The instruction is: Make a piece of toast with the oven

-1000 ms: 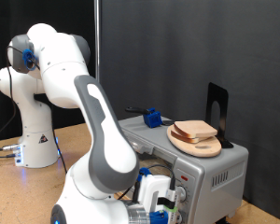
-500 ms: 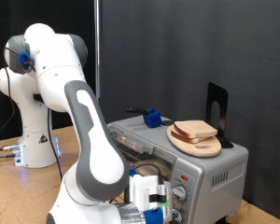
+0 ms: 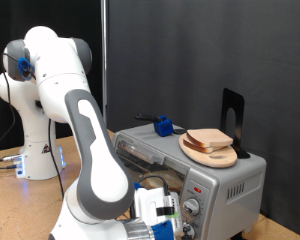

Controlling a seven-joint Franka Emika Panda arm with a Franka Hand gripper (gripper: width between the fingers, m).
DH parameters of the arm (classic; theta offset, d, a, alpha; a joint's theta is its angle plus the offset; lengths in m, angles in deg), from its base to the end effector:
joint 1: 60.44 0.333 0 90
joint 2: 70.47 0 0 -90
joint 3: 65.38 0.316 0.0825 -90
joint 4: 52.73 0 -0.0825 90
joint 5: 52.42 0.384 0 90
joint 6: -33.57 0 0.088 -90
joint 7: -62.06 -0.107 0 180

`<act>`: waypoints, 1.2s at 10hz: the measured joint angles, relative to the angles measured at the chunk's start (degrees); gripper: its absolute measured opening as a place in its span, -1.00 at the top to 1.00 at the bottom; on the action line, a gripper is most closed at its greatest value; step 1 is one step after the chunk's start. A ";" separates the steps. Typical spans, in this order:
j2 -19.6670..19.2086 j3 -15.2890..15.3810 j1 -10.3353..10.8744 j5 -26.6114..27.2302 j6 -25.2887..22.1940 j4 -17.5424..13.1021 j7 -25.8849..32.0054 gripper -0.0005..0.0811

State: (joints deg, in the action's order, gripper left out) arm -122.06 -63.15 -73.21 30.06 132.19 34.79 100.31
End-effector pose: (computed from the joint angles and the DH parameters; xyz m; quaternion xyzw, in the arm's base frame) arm 0.6770 -0.0368 0.1457 -0.7506 0.1437 -0.0064 0.6449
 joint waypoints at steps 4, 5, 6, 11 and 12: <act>-0.04 0.00 -0.01 0.09 0.05 0.00 -0.02 0.74; 0.11 0.01 -0.16 0.68 -0.36 -0.15 -0.05 0.74; 0.52 0.01 -0.53 1.13 -1.11 -0.40 -0.45 0.74; 3.38 -1.23 -2.63 0.19 -4.50 0.06 -10.47 -0.79; 4.50 -2.04 -3.11 -0.78 -5.99 0.63 -13.54 -0.79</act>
State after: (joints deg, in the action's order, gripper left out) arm -117.56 -65.20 -76.31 29.28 126.20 35.43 86.77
